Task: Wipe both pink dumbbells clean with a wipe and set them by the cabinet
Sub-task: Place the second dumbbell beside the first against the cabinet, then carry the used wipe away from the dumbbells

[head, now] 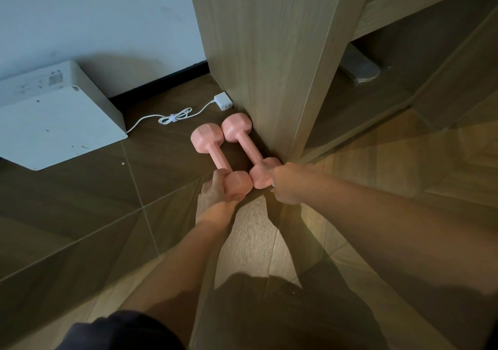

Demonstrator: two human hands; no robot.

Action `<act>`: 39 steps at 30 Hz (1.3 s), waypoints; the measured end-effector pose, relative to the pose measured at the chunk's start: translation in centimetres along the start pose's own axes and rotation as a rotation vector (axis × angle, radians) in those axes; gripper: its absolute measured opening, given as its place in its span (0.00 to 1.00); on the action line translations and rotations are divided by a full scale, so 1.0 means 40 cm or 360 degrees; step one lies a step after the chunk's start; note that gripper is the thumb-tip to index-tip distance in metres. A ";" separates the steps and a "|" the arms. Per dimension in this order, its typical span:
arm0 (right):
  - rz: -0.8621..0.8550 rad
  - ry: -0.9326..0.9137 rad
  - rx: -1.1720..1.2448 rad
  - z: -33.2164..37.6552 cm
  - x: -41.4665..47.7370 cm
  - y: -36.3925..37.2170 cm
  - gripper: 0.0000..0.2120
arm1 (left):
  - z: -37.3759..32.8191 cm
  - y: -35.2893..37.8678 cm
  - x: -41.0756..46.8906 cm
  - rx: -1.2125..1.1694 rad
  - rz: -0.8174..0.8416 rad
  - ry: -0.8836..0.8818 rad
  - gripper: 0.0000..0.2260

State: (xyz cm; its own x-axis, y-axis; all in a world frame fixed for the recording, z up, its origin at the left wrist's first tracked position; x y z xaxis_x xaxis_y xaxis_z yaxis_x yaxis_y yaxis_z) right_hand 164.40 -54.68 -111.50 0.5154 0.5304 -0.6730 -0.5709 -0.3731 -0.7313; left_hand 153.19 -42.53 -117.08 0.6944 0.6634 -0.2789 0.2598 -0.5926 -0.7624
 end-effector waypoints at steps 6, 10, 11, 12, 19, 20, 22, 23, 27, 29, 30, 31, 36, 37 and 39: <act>0.0019 -0.0011 -0.0051 0.003 -0.003 0.002 0.17 | -0.021 0.005 0.018 0.0093 0.0098 0.0029 0.26; -0.0006 -0.0055 -0.0052 0.007 0.000 0.003 0.19 | -0.010 0.012 0.010 0.0042 0.0056 0.0016 0.26; 0.0003 -0.0043 -0.0035 0.005 -0.001 0.003 0.18 | -0.008 0.013 0.011 0.0036 0.0057 0.0014 0.26; 0.0007 -0.0030 -0.0009 0.003 -0.001 0.003 0.18 | -0.007 0.016 0.012 0.0030 0.0063 0.0014 0.26; -0.0020 -0.0067 -0.0005 0.007 -0.004 0.009 0.18 | -0.018 0.028 0.011 0.0187 0.0162 0.0000 0.28; -0.0024 -0.0093 -0.0015 0.011 -0.003 0.009 0.19 | -0.024 0.027 0.011 0.0241 0.0177 0.0020 0.28; -0.0025 -0.0102 0.0012 0.009 0.000 0.008 0.19 | -0.031 0.026 0.009 0.0384 0.0202 0.0047 0.28; -0.0019 -0.0076 0.0043 0.001 0.004 0.007 0.19 | -0.034 0.024 0.008 0.0476 0.0212 0.0048 0.28; 0.0012 -0.0036 0.0246 -0.031 0.016 0.016 0.19 | -0.045 0.007 0.002 0.0810 0.0236 -0.0073 0.34; -0.0073 -0.0098 0.0530 -0.048 0.009 0.017 0.21 | -0.058 -0.020 -0.014 0.0793 0.0138 -0.0174 0.38; -0.0136 -0.0147 0.0718 -0.059 -0.001 0.016 0.21 | -0.071 -0.035 -0.030 0.0757 0.0067 -0.0168 0.38; -0.0188 -0.0177 0.0906 -0.073 -0.016 0.016 0.20 | -0.088 -0.043 -0.046 0.0719 0.0019 -0.0116 0.36; -0.0255 -0.0239 0.1567 -0.152 -0.122 0.034 0.05 | -0.227 -0.015 -0.172 0.0278 0.0291 0.0285 0.22; -0.0226 -0.0252 0.1711 -0.164 -0.172 0.025 0.05 | -0.267 -0.029 -0.216 0.0175 0.0329 0.0295 0.22; -0.0161 -0.0267 0.2006 -0.163 -0.228 0.028 0.03 | -0.300 -0.041 -0.275 -0.0024 0.0383 0.0225 0.21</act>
State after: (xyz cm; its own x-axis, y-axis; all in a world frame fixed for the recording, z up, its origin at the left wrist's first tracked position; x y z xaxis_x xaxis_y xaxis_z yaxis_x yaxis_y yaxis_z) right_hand 163.22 -64.91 -106.90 0.5576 0.6379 -0.5312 -0.7905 0.6033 -0.1054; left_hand 153.20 -54.34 -105.76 0.8238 0.4329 -0.3659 0.0854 -0.7329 -0.6749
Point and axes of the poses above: each hand's wrist, its own x-axis towards the middle knuckle, its own y-axis out of the palm, z = x × y, the point moved 10 cm from there along x, towards the middle knuckle, and after that the axes turned 8 degrees about x, right-handed, at the moved point
